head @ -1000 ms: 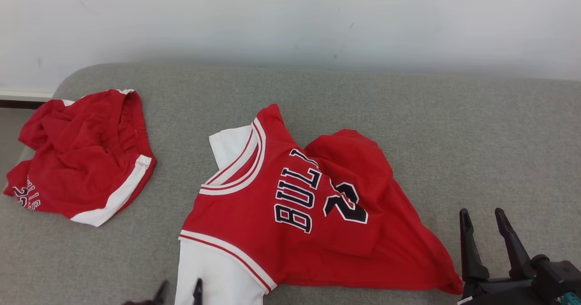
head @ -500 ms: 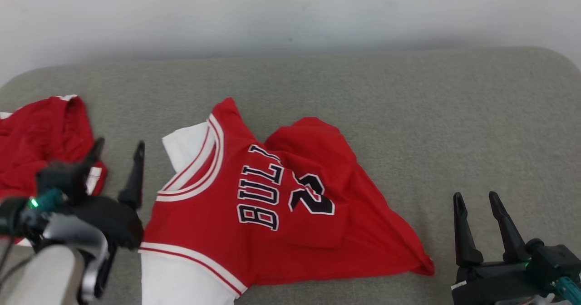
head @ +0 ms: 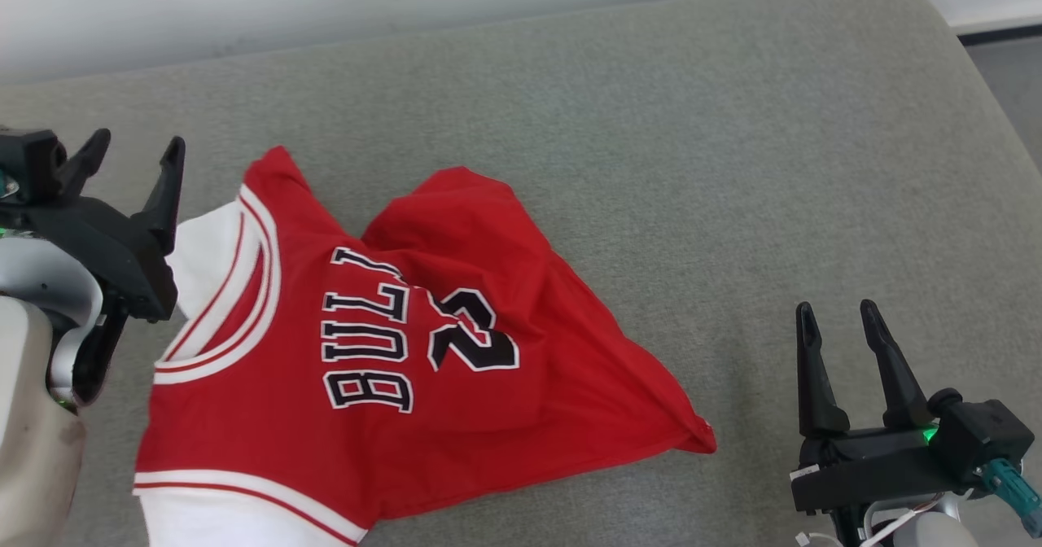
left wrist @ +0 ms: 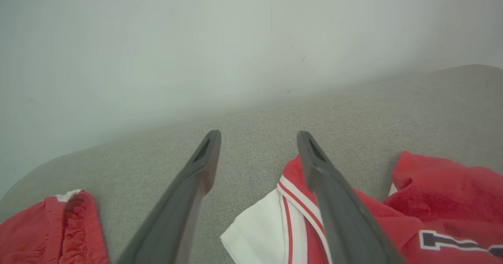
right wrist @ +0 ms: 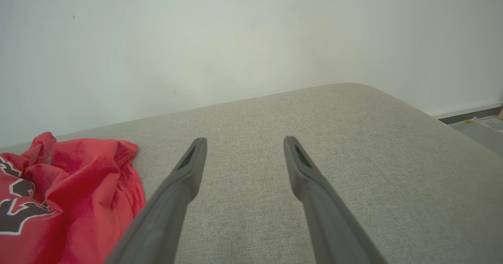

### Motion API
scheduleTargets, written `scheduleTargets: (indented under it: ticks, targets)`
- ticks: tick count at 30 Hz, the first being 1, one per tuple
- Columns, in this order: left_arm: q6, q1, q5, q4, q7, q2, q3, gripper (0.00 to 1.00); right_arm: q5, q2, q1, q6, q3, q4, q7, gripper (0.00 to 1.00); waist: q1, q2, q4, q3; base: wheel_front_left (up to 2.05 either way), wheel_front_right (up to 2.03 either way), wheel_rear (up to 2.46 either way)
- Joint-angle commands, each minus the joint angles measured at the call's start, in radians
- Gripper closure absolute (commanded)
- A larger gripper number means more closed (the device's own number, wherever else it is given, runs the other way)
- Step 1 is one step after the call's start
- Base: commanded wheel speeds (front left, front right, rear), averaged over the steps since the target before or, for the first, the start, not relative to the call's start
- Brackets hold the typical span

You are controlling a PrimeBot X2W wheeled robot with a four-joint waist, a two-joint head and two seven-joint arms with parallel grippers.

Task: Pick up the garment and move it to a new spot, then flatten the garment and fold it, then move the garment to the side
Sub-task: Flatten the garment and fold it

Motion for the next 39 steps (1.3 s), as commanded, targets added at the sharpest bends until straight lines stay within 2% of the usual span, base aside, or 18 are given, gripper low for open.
scheduleTargets:
  ticks: [1,7,9,18,21,22,23,24,28,32,39]
  targets:
    - [-0.014,-0.025,-0.008,0.034,0.018,0.001,-0.012,0.00,0.008,0.006,-0.018,-0.002,0.004,0.001,0.000,0.00,-0.0002,-0.0001,-0.056,0.052,0.00,0.00,0.00]
    - [-0.042,-0.085,-0.053,0.166,0.073,-0.017,-0.052,0.00,0.011,0.008,-0.036,-0.002,0.008,0.004,0.000,0.00,-0.0002,-0.0001,-0.088,0.076,0.00,0.00,0.00]
    - [-0.049,-0.099,-0.047,0.207,0.089,-0.007,-0.076,0.00,0.011,0.009,-0.038,-0.002,0.009,0.005,0.000,0.00,-0.0002,-0.0001,-0.096,0.082,0.00,0.00,0.00]
    - [-0.054,-0.118,-0.052,0.354,0.151,0.005,-0.149,0.00,0.010,0.012,-0.045,-0.003,0.008,0.000,0.000,0.00,-0.0002,-0.0001,-0.113,0.101,0.00,0.00,0.00]
    - [-0.054,-0.122,-0.078,0.400,0.161,-0.009,-0.159,0.00,0.008,0.009,-0.051,-0.002,0.004,0.000,0.000,0.00,-0.0002,-0.0001,-0.112,0.107,0.00,0.00,0.00]
    - [-0.055,-0.125,-0.086,0.409,0.168,-0.017,-0.166,0.05,0.008,0.007,-0.053,-0.002,0.002,-0.001,0.000,0.00,-0.0002,-0.0001,-0.110,0.109,0.00,0.00,0.00]
    - [-0.055,-0.127,-0.097,0.413,0.170,-0.024,-0.176,0.74,0.007,0.006,-0.055,-0.002,0.001,-0.001,0.000,0.00,-0.0002,-0.0001,-0.109,0.111,0.00,0.00,0.00]
    - [-0.055,-0.130,-0.109,0.416,0.171,-0.028,-0.185,1.00,0.005,0.005,-0.057,-0.002,0.000,-0.001,0.000,0.00,-0.0002,-0.0001,-0.107,0.114,0.00,0.00,0.00]
    - [-0.055,-0.168,-0.114,0.414,0.124,-0.007,-0.220,1.00,0.001,0.006,-0.069,-0.002,0.000,-0.001,0.000,0.00,-0.0002,-0.0001,-0.101,0.121,0.00,0.00,0.00]
    - [-0.055,-0.249,-0.094,0.399,0.015,0.011,-0.220,1.00,-0.002,0.010,-0.066,-0.002,-0.002,-0.006,0.000,0.00,-0.0002,-0.0001,-0.092,0.125,0.00,0.00,0.00]
    - [-0.015,-0.346,-0.036,0.443,-0.175,0.018,-0.215,1.00,-0.006,0.013,-0.071,-0.003,0.004,-0.001,0.000,0.00,-0.0002,-0.0001,-0.090,0.120,0.00,0.00,0.00]
